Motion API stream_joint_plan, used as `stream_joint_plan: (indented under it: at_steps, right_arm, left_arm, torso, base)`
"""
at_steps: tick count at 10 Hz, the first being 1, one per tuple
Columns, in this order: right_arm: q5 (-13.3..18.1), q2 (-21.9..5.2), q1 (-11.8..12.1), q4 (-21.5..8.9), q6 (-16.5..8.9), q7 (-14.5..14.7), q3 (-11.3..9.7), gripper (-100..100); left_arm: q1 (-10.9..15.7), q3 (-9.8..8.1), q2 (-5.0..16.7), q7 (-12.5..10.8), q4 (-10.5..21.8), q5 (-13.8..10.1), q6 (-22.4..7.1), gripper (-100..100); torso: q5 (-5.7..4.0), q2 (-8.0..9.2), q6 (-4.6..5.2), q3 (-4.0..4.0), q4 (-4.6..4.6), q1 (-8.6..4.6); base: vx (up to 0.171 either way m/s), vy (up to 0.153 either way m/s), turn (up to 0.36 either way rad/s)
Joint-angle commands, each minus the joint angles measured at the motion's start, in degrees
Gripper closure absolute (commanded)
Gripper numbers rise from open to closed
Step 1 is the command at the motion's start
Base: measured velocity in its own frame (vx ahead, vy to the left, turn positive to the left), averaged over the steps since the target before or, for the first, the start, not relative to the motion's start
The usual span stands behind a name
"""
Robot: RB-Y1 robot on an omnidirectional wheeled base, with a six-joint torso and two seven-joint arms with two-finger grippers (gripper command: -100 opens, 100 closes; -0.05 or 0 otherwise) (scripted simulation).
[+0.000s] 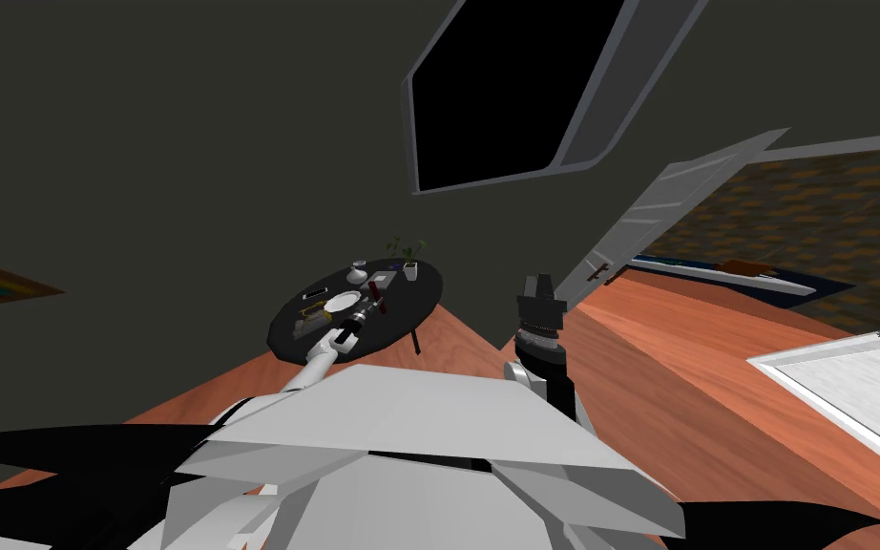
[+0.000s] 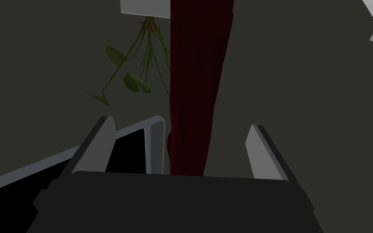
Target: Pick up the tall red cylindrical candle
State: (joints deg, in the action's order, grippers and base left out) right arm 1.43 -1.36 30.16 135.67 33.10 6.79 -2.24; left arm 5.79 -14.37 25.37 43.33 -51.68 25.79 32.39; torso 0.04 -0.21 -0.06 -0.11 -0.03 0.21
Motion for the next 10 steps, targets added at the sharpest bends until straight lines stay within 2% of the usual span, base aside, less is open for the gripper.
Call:
stream_joint_plan:
  at_steps: [1,2,6,7,8,10]
  right_arm:
    - [0.0,0.0,0.0,0.0,0.0,0.0,0.0,0]
    - [0.0,0.0,0.0,0.0,0.0,0.0,0.0,0]
    - [0.0,0.0,0.0,0.0,0.0,0.0,0.0,0]
    - [0.0,0.0,0.0,0.0,0.0,0.0,0.0,0]
    - [0.0,0.0,0.0,0.0,0.0,0.0,0.0,0]
    - [0.0,0.0,0.0,0.0,0.0,0.0,0.0,0]
  left_arm:
    - [0.0,0.0,0.0,0.0,0.0,0.0,0.0,-100]
    - [0.0,0.0,0.0,0.0,0.0,0.0,0.0,100]
    - [0.0,0.0,0.0,0.0,0.0,0.0,0.0,100]
    - [0.0,0.0,0.0,0.0,0.0,0.0,0.0,0]
    - [-0.52,-1.43,-0.3,1.41,1.69,-0.41,1.3,-100]
    - [-1.19,-3.29,-0.72,3.21,3.93,-0.97,2.96,-100]
  torso:
    - [0.0,0.0,0.0,0.0,0.0,0.0]
    - [0.0,0.01,0.0,0.01,0.0,-0.01]
    - [-0.01,0.02,0.0,0.01,0.0,-0.02]
    - [-0.01,0.02,0.0,0.01,0.0,-0.02]
    - [-0.01,0.02,0.0,0.01,0.0,-0.02]
    - [0.01,0.0,0.02,0.0,0.0,0.02]
  base:
    - [0.0,0.0,0.0]
    - [0.0,0.0,0.0]
    - [0.0,0.0,0.0]
    - [0.0,0.0,0.0]
    - [0.004,0.002,-0.162]
    - [0.005,0.012,-0.149]
